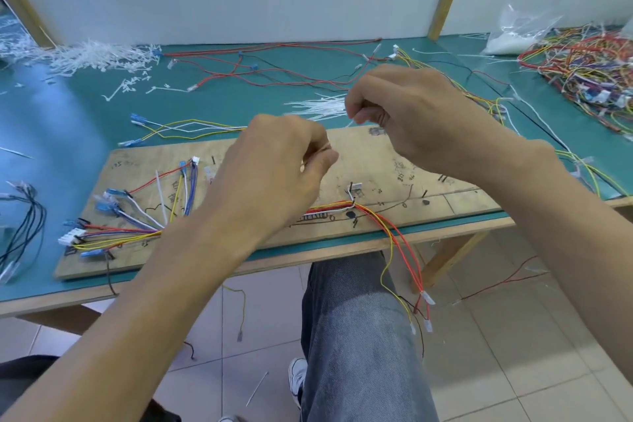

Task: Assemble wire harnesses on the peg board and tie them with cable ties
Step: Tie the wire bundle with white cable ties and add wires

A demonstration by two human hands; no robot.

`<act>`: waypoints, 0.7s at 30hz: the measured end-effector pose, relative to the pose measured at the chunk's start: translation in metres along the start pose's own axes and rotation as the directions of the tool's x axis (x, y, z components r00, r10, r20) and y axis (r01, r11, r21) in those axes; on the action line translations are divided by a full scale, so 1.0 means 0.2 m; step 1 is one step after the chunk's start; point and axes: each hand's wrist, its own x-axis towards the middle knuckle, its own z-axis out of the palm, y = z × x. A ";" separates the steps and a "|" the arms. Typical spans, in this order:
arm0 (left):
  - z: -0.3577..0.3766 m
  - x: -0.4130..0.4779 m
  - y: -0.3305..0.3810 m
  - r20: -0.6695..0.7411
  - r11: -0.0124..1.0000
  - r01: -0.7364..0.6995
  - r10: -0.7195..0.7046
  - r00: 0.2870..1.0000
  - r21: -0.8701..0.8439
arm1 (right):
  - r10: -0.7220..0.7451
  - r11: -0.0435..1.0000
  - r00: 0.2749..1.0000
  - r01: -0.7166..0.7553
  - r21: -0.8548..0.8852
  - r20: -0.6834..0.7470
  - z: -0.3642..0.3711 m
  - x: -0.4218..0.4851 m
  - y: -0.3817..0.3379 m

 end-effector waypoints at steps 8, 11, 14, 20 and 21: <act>0.02 -0.07 -0.02 0.097 0.921 0.144 -0.117 0.988 -0.361 | 0.305 0.747 0.952 -0.235 0.622 -0.005 0.02 -0.07 -0.08; 0.04 -0.08 -0.01 0.118 0.835 0.211 -0.176 0.977 -0.507 | 0.458 0.393 0.886 -0.279 0.876 0.077 0.11 -0.13 -0.15; 0.06 -0.08 0.01 0.129 0.814 0.228 -0.189 0.974 -0.534 | 0.430 0.237 0.895 -0.237 0.942 0.117 0.20 -0.20 -0.18; 0.10 -0.07 0.04 0.145 0.883 0.196 -0.146 0.978 -0.427 | 0.522 0.304 0.852 -0.152 0.941 -0.031 0.27 -0.23 -0.18; 0.11 -0.07 0.05 0.144 0.914 0.165 -0.119 0.982 -0.372 | 0.541 0.329 0.840 -0.156 0.931 -0.051 0.27 -0.22 -0.17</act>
